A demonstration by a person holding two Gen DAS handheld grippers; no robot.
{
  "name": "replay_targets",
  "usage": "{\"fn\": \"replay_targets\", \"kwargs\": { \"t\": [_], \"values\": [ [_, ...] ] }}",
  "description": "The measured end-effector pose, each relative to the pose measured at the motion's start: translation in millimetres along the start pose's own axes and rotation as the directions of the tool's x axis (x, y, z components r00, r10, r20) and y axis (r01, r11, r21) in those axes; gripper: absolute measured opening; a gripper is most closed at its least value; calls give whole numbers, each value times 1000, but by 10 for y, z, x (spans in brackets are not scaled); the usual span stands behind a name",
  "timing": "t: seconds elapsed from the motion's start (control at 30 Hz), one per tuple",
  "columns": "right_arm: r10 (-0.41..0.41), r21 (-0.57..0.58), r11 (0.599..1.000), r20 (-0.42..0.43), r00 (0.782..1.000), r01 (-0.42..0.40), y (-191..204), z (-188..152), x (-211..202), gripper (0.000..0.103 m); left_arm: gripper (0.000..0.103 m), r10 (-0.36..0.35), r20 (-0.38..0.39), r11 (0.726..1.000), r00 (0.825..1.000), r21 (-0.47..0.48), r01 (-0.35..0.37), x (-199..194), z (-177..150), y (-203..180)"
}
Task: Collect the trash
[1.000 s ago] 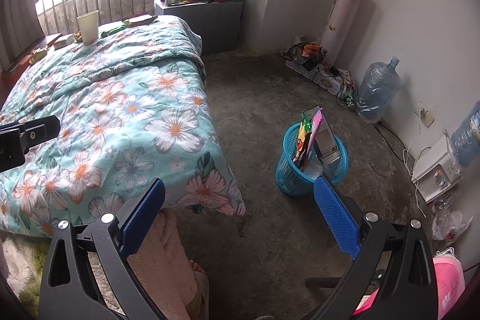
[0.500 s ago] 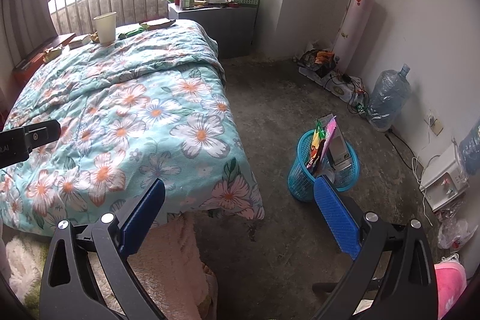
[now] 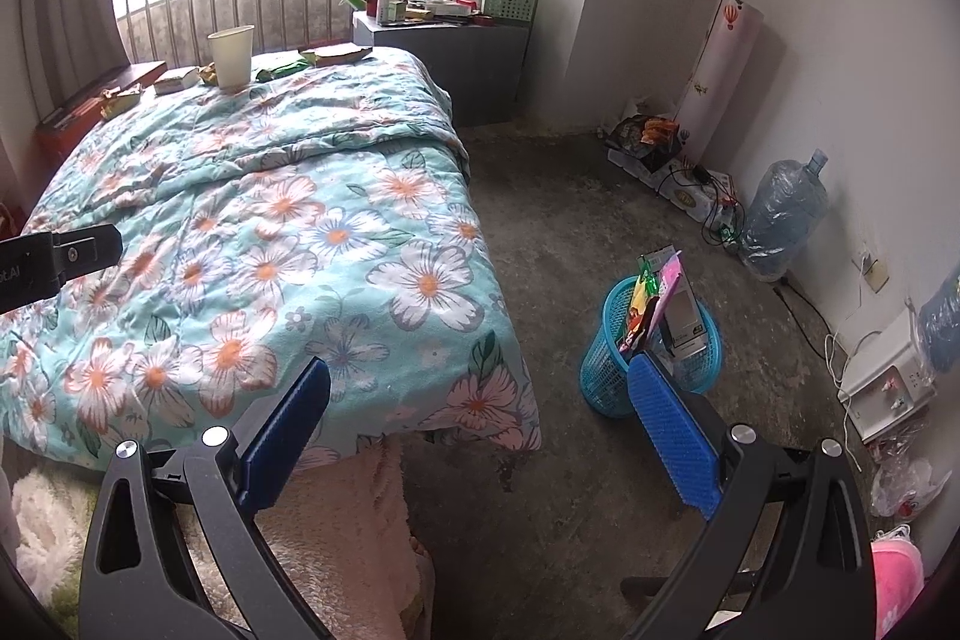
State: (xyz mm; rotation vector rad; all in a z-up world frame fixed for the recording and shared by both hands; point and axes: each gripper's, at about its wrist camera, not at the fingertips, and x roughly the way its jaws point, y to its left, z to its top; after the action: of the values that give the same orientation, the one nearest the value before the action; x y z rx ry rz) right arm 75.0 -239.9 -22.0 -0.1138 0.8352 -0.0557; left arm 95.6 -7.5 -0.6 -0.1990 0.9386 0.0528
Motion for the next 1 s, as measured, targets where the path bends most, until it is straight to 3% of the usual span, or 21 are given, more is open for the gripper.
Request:
{"fn": "replay_targets", "kwargs": {
  "t": [1.0],
  "values": [
    [-33,-3,999,0,999,33,-59,11,-41,97,94,-47,7,997,999,57,47,-32,9,-142]
  ]
}}
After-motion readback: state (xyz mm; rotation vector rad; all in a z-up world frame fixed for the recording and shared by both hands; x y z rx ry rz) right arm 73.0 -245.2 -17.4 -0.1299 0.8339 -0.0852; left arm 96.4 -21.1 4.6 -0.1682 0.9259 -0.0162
